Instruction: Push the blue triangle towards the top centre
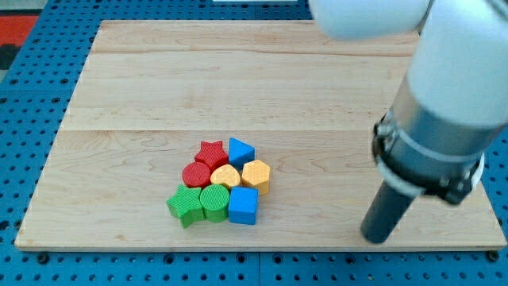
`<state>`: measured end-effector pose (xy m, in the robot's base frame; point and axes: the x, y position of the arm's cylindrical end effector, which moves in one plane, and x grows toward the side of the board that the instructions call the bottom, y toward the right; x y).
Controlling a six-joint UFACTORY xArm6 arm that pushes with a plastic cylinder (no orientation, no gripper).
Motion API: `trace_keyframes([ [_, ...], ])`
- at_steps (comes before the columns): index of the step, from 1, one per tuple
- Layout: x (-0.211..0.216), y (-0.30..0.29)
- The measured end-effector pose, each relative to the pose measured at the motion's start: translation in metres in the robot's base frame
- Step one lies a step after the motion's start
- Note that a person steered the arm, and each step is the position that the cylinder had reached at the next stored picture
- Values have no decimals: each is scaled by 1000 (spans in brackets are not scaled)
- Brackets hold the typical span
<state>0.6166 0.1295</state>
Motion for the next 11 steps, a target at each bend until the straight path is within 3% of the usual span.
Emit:
trace_keyframes([
  [2,2,-108],
  [6,-109,-165],
  [7,-113,-193],
  [10,-121,-161],
  [11,-146,-130],
])
